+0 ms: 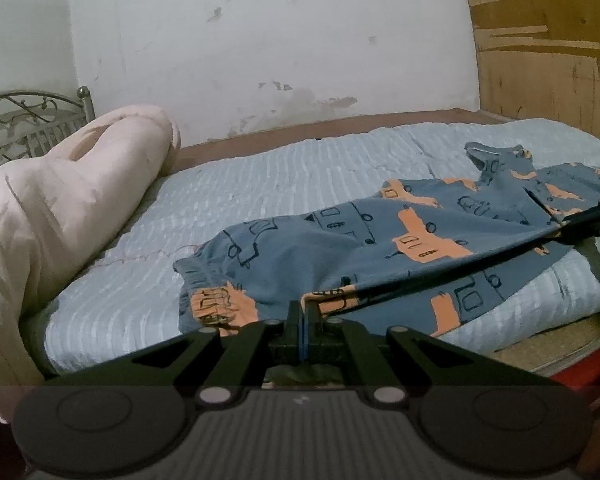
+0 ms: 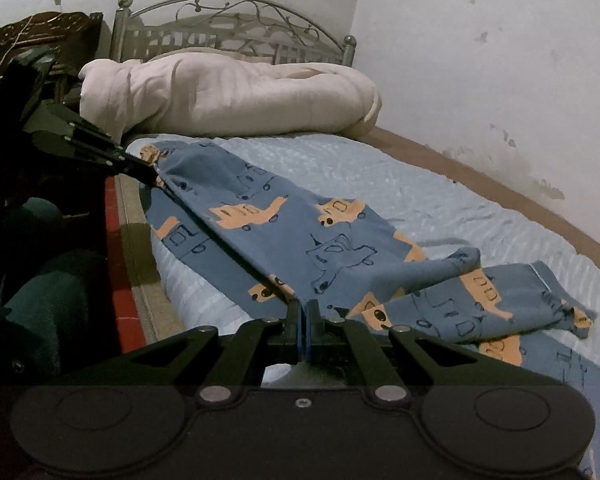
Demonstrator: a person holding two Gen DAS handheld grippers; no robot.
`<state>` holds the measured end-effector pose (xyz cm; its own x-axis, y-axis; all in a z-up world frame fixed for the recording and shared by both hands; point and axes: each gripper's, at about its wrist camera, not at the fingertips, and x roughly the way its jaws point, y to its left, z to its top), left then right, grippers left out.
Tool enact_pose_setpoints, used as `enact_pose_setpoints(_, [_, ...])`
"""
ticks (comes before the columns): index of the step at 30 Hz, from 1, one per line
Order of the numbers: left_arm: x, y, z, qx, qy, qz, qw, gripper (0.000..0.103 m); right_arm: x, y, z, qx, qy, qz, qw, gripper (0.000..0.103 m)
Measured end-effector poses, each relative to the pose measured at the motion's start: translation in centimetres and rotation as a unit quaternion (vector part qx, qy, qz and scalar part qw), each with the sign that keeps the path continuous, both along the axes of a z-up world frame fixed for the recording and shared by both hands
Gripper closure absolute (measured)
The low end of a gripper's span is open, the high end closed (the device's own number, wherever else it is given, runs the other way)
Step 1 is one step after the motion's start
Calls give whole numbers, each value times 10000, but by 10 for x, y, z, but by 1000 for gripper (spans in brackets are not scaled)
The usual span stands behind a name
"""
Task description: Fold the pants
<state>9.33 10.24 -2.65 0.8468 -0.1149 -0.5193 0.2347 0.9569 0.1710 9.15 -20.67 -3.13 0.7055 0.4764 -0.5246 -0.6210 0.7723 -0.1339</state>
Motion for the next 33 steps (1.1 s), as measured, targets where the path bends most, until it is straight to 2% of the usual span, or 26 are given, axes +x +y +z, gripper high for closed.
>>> enact_pose_setpoints(7, [-2,0,-6,17,63,-5,10000,103,-3,-3,2,23,-10,4,10000,103])
enact_pose_setpoints(12, [-2,1,-9,-69,177,-75,9998,103,1,-2,-8,-3,101,-54,9999,103])
enact_pose_setpoints(14, [-3,3,-8,-270,344,-129,9990,98,0,-2,-8,62,85,-121,9999,102])
enact_pose_setpoints(15, [-5,2,-8,-368,366,-136,9986,83,-1,-2,-8,95,87,-145,9998,101])
enact_pose_setpoints(16, [-7,1,-7,-423,368,-155,9983,61,-1,-2,-8,134,90,-157,9997,97])
enact_pose_setpoints(18, [-14,-5,-4,-493,212,-223,9983,38,-3,-3,-8,254,81,-200,9994,90])
enact_pose_setpoints(20, [-18,-14,0,-511,86,-280,9983,26,-6,-6,-8,358,59,-254,9990,65])
enact_pose_setpoints(21, [-18,-20,2,-535,53,-320,9980,14,-7,-8,-8,424,43,-286,9987,58])
enact_pose_setpoints(22, [-18,-25,4,-582,11,-346,9977,5,-9,-10,-8,483,17,-355,9982,43])
enact_pose_setpoints(23, [-17,-32,6,-664,-40,-384,9970,3,-11,-14,-7,544,-12,-445,9975,31])
enact_pose_setpoints(26, [-9,-53,8,-944,-28,-595,9938,1,-16,-33,-3,762,-87,-813,9937,9])
enact_pose_setpoints(28, [0,-70,8,-1146,64,-785,9903,1,-19,-50,0,845,-179,-1204,9890,1])
enact_pose_setpoints(30, [7,-88,7,-1291,145,-1008,9864,1,-20,-69,1,871,-246,-1631,9824,1])
enact_pose_setpoints(33, [18,-120,6,-1448,193,-1378,9796,1,-16,-103,1,810,-220,-2451,9659,1])
